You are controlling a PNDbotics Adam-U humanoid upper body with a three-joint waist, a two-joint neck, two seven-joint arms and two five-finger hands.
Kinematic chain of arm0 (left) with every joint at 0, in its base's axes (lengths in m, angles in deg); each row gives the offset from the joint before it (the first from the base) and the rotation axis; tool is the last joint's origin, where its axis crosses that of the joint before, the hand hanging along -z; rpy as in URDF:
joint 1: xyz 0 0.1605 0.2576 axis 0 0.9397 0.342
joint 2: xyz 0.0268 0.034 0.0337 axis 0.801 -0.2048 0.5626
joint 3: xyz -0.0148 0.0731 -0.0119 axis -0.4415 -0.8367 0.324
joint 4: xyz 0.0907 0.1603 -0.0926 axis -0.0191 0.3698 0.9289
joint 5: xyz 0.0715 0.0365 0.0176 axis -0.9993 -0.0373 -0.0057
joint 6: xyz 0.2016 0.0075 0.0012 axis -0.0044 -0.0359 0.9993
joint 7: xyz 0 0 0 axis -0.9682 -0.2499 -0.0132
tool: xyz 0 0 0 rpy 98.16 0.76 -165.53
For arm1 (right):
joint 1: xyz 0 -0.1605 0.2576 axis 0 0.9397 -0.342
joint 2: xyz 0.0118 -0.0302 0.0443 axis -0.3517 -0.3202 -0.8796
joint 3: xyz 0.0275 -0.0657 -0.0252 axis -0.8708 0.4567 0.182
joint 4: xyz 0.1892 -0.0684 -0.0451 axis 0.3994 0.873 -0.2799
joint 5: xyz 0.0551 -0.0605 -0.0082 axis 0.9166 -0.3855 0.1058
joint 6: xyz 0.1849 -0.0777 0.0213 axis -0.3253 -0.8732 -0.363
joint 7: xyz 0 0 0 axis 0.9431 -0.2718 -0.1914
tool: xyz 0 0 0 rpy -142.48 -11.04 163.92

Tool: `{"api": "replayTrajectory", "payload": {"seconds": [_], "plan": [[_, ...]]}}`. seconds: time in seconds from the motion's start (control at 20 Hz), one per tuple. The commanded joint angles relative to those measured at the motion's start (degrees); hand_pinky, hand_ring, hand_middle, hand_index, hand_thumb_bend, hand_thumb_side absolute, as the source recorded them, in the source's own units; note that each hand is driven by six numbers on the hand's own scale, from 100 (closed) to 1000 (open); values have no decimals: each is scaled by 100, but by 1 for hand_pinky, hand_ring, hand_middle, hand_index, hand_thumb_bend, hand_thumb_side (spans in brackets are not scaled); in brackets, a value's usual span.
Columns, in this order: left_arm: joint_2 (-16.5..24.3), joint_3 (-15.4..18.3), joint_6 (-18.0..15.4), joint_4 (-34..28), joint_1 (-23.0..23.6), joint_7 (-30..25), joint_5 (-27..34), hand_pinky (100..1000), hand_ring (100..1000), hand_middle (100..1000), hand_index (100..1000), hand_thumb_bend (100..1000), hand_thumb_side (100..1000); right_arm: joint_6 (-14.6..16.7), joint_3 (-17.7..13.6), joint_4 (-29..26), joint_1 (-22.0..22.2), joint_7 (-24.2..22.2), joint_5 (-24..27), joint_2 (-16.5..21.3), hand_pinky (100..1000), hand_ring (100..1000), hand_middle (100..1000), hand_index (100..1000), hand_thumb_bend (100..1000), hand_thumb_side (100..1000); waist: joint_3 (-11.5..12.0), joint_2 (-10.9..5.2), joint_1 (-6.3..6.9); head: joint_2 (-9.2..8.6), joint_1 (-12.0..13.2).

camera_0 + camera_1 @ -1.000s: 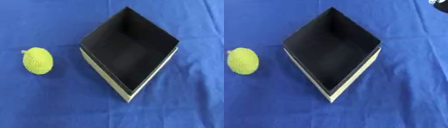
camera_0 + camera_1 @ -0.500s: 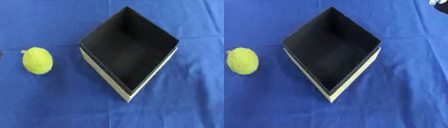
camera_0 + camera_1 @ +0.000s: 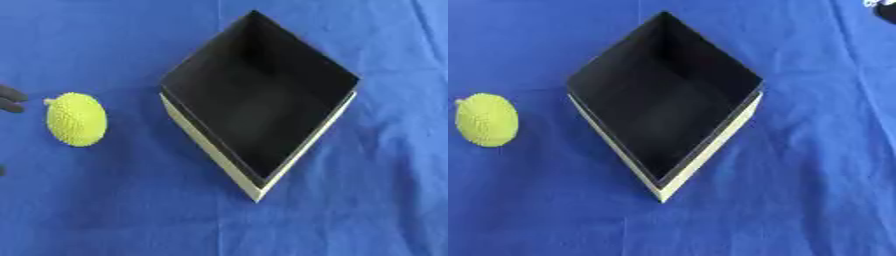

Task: Pick up objects on the table and place them in the box.

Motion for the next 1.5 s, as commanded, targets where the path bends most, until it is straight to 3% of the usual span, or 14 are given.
{"api": "replayTrajectory", "payload": {"seconds": [0.05, 0.5, 1.0, 1.5], "plan": [[69, -20, 61, 39, -159, -245, 139, 894, 878, 854, 870, 457, 100, 3, -20, -67, -77, -19, 61, 79, 826, 807, 684, 840, 100, 100, -2, -993, 76, 2, 44], [-198, -151, 98, 315, -595, -277, -331, 892, 883, 855, 868, 475, 100, 6, -13, -58, -97, -38, 95, 32, 826, 809, 681, 841, 100, 113, -55, -971, 59, -11, 104], [-505, -304, 115, 737, -906, -473, -524, 841, 858, 833, 849, 421, 100, 14, -6, -44, -117, -54, 136, 0, 827, 811, 678, 842, 100, 143, -82, -946, 34, -8, 133], [-949, -211, 30, 1050, -1362, 67, -1150, 810, 821, 783, 834, 426, 100, 16, -17, -15, -121, -53, 173, -34, 827, 814, 673, 843, 100, 185, -99, -894, -11, -34, 161]]}}
